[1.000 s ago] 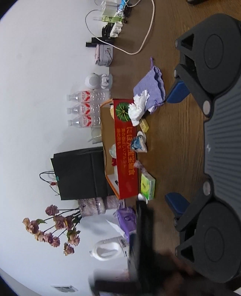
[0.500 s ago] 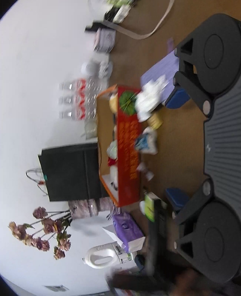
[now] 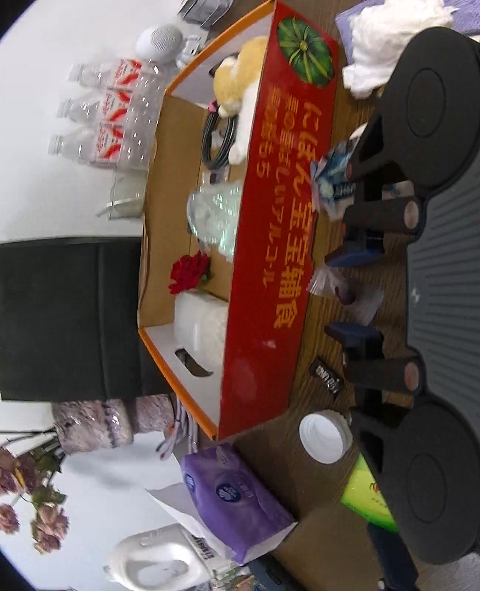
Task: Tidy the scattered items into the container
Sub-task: 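Grasp the green tissue pack with the left tool while the right tool grasps a clear packet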
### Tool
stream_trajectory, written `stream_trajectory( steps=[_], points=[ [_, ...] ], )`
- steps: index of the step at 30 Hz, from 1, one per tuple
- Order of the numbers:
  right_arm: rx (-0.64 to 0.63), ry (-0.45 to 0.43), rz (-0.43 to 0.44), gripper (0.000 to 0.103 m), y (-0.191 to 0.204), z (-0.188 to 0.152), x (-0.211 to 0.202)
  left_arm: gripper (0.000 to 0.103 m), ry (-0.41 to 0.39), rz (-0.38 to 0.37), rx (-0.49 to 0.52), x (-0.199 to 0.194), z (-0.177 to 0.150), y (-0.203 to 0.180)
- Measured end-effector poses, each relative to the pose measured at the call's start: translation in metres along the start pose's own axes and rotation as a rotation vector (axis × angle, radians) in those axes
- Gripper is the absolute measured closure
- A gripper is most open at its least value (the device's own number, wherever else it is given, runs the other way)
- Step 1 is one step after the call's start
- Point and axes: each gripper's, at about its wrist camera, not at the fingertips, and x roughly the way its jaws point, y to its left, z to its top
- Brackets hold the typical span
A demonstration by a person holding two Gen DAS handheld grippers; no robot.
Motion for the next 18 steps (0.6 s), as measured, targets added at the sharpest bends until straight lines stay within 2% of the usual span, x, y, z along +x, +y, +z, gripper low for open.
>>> stream_trajectory(
  steps=[1, 3, 6, 10, 13, 18],
  points=[
    [-0.021, -0.005, -0.005, 0.075, 0.003, -0.002, 0.001, 0.038, 0.000, -0.002, 0.002, 0.000, 0.000, 0.000],
    [-0.054, -0.012, -0.004, 0.089, 0.007, -0.004, 0.000, 0.038, 0.003, 0.000, 0.009, 0.001, -0.001, -0.002],
    [-0.068, -0.021, -0.008, 0.090, 0.005, -0.007, -0.012, 0.039, 0.009, 0.013, 0.022, 0.004, -0.004, -0.004],
    [-0.036, -0.087, -0.024, 0.090, -0.017, -0.022, -0.064, 0.039, 0.026, -0.010, 0.083, 0.003, -0.010, -0.013],
    [-0.008, -0.079, -0.030, 0.090, -0.038, -0.050, -0.102, 0.039, 0.029, -0.034, 0.137, -0.013, -0.022, -0.029],
    [0.044, -0.048, -0.058, 0.089, -0.063, -0.110, -0.156, 0.039, 0.056, -0.066, 0.147, -0.048, -0.049, -0.054]
  ],
)
